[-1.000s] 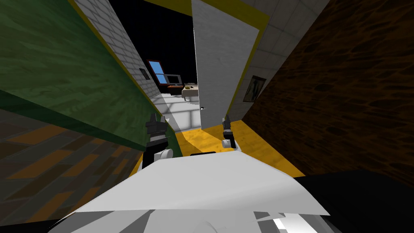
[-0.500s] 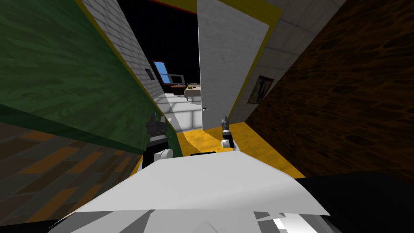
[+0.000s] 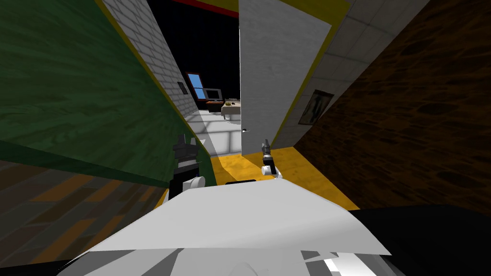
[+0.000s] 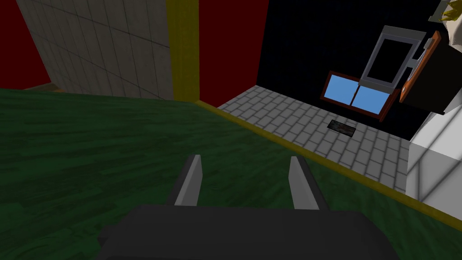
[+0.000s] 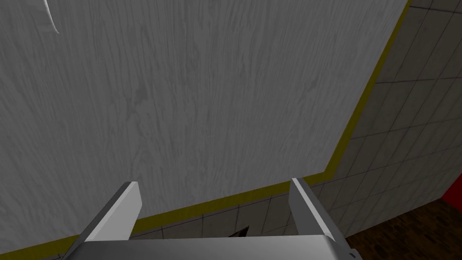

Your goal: Pull the door open

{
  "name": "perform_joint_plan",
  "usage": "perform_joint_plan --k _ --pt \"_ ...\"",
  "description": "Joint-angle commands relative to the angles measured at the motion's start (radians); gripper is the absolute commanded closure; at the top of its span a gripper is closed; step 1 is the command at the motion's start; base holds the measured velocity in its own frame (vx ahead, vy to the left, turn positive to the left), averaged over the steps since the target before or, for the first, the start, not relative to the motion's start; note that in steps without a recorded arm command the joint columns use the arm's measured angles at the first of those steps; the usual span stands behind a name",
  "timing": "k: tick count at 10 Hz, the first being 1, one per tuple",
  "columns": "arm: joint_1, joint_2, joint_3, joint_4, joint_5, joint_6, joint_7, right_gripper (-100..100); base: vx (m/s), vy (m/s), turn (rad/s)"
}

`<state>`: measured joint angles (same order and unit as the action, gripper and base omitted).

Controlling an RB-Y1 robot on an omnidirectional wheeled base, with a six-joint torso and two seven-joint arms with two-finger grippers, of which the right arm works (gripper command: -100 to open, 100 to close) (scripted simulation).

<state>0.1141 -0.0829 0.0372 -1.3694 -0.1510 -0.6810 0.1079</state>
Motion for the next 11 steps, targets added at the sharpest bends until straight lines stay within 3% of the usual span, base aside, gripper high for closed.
perform_joint_plan --k 1,11 --pt "-0.012 -0.003 -0.003 0.032 -0.004 -0.005 -0.001 -100 0.073 0.000 0.050" --pt "-0.117 0.005 -0.012 0.313 -0.044 -0.051 0.015 -100 0.088 -0.003 0.088"
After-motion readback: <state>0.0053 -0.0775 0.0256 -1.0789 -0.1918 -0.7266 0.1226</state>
